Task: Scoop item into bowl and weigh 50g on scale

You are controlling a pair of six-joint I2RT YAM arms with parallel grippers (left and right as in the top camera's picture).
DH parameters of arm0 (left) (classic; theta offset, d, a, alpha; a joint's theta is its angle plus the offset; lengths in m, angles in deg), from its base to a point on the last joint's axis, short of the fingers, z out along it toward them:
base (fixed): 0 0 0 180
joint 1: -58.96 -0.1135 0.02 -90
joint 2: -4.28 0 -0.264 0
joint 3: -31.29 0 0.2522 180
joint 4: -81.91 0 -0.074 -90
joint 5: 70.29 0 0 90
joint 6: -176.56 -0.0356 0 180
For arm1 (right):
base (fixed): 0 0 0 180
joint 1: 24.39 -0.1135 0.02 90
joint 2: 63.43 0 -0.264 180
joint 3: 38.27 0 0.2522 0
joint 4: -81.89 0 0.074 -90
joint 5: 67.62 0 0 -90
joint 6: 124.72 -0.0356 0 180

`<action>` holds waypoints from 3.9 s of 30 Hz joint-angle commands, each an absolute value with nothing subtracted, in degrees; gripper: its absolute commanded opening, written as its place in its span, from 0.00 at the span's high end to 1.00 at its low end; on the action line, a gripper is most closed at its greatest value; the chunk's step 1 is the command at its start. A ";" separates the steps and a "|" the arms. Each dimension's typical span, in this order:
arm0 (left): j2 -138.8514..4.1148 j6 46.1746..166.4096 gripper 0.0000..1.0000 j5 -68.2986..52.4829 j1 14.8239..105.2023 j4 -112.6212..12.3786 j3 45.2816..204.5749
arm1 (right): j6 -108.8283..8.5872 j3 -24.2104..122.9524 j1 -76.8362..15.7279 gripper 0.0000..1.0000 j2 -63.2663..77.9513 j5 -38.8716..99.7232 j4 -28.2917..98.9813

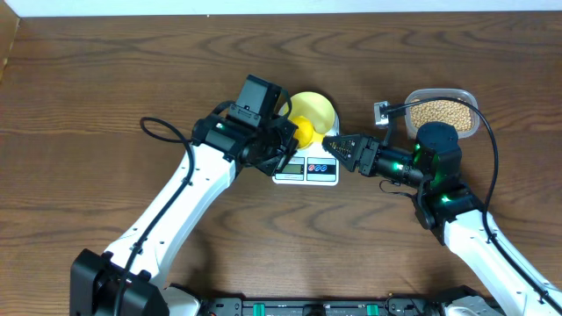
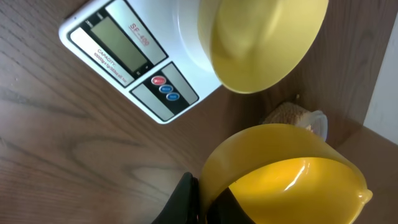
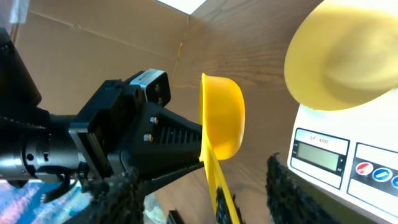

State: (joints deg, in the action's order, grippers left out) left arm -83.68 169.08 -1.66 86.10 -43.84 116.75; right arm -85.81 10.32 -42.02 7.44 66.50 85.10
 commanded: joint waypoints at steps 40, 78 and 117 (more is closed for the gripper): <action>-82.94 170.37 0.92 -5.37 87.08 -42.81 117.28 | -85.22 11.33 -42.50 0.74 7.51 64.51 85.04; -82.74 165.91 0.15 -5.48 85.33 -43.27 117.28 | -82.34 11.33 -42.26 0.99 7.51 64.29 85.01; -68.56 110.54 0.14 2.98 81.79 -35.64 117.28 | -52.07 28.84 -29.63 0.99 4.60 59.48 45.76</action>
State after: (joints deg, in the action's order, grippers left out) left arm -68.47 111.77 -4.43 81.92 -37.00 116.78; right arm -59.21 24.31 -29.87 5.52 64.93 48.01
